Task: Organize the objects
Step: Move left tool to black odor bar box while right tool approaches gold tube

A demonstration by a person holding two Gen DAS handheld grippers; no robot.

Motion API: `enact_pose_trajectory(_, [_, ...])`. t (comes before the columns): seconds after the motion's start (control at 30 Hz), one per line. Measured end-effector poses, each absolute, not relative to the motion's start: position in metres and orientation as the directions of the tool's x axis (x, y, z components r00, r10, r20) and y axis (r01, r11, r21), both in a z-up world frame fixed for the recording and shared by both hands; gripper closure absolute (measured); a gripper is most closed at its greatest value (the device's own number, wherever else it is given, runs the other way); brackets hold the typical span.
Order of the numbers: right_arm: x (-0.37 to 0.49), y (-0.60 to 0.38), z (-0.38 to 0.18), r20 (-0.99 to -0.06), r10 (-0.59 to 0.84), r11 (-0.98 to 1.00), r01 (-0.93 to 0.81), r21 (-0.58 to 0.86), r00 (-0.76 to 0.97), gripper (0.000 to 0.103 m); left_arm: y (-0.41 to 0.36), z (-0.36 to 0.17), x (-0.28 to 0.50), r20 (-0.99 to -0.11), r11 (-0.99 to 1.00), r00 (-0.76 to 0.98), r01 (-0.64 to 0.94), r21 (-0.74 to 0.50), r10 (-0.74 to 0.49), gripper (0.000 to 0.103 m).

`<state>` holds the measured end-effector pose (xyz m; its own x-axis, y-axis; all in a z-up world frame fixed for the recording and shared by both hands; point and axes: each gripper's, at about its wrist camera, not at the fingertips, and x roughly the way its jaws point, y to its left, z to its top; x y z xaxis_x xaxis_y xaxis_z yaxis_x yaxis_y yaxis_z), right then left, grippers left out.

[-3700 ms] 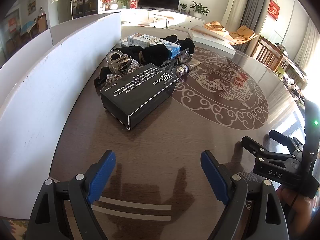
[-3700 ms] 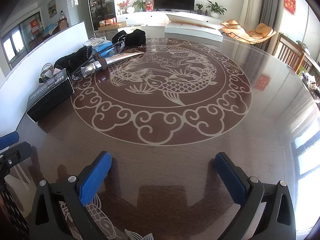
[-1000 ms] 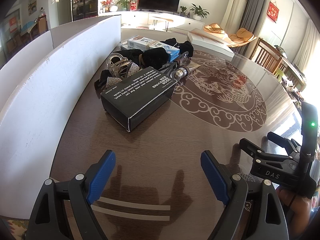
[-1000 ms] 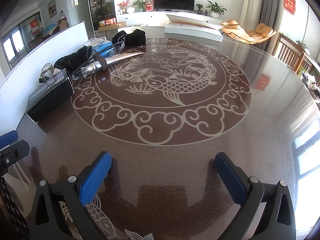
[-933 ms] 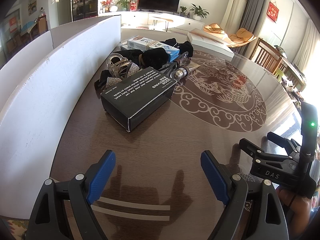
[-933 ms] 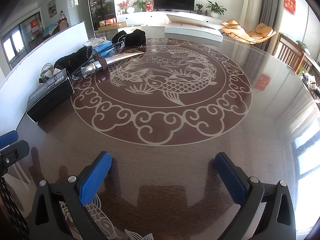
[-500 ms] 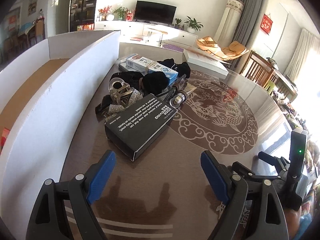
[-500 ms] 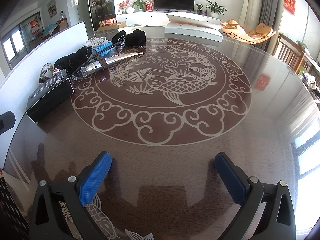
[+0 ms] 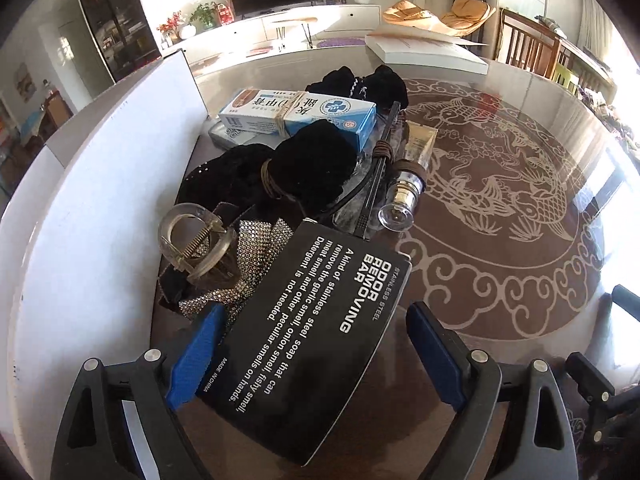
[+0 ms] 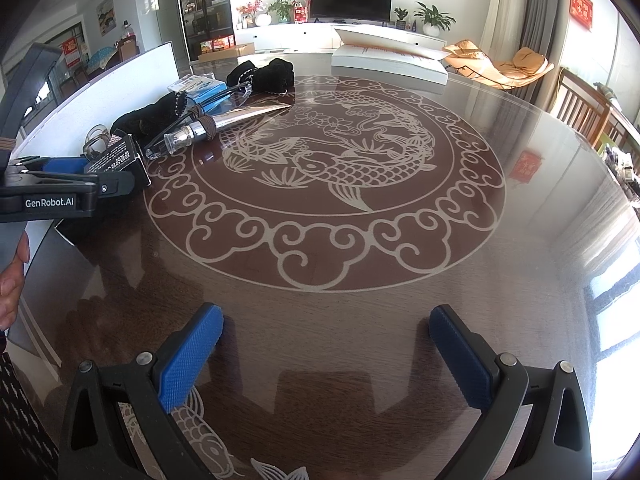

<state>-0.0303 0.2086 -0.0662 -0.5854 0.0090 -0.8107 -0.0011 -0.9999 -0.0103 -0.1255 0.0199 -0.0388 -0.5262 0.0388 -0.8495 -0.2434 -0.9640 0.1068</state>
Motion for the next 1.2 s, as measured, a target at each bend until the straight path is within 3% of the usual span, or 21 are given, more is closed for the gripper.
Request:
enact_pose_trajectory(0.07, [-0.03,0.208,-0.066,-0.811,0.009,-1.0,0.0,-0.011,-0.585,0.0,0.015,-0.04,-0.117,-0.832,-0.969,-0.554,-0.219,0.116,0.026,0.038])
enact_pose_trajectory(0.1, [-0.03,0.208,-0.066,-0.811,0.008,-1.0,0.0,-0.01,-0.585,0.0,0.012,-0.042,-0.113,-0.843,-0.973,-0.536,-0.216,0.083,0.047,0.045])
enact_pose_trajectory(0.2, [-0.03,0.208,-0.066,-0.811,0.008,-1.0,0.0,-0.01,-0.585,0.0,0.002,-0.04,-0.086,-0.852,-0.986,-0.514,-0.168,-0.009,0.095,0.045])
enact_pose_trajectory(0.3, [-0.03,0.208,-0.066,-0.811,0.009,-1.0,0.0,-0.011,-0.585,0.0,0.005,-0.043,-0.054,-0.859,-0.986,-0.5,-0.167,-0.029,0.11,0.043])
enact_pose_trajectory(0.4, [-0.03,0.209,-0.066,-0.811,0.009,-1.0,0.0,-0.011,-0.585,0.0,0.009,-0.043,-0.044,-0.862,-0.983,-0.487,-0.173,-0.06,0.139,0.021])
enact_pose_trajectory(0.43, [-0.03,0.209,-0.066,-0.811,0.008,-1.0,0.0,-0.01,-0.585,0.0,0.009,-0.042,-0.044,-0.856,-0.981,-0.491,-0.175,-0.08,0.158,0.019])
enact_pose_trajectory(0.77, [-0.041,0.208,-0.063,-0.824,-0.05,-0.999,0.043,0.031,-0.565,0.0,0.008,-0.049,-0.05,-0.845,-0.995,-0.534,-0.097,0.015,0.039,0.018])
enact_pose_trajectory(0.93, [-0.097,0.197,-0.031,-0.793,-0.125,-0.992,0.096,0.084,-0.596,0.0,0.002,-0.051,-0.052,-0.846,-0.998,-0.532,-0.068,0.006,0.031,0.009])
enact_pose_trajectory(1.07, [-0.163,0.195,-0.024,-0.813,-0.141,-0.989,0.05,0.137,-0.565,0.0,0.001,-0.051,-0.053,-0.846,-0.998,-0.533,-0.066,0.007,0.029,0.008])
enact_pose_trajectory(1.13, [-0.19,0.195,-0.026,-0.83,-0.144,-0.985,0.0,0.171,-0.539,0.01,0.001,-0.052,-0.053,-0.846,-0.998,-0.533,-0.065,0.006,0.029,0.008])
enact_pose_trajectory(1.2, [-0.209,0.194,-0.033,-0.845,-0.168,-0.975,-0.043,0.22,-0.507,0.013,0.001,-0.052,-0.054,-0.846,-0.998,-0.533,-0.065,0.006,0.03,0.007])
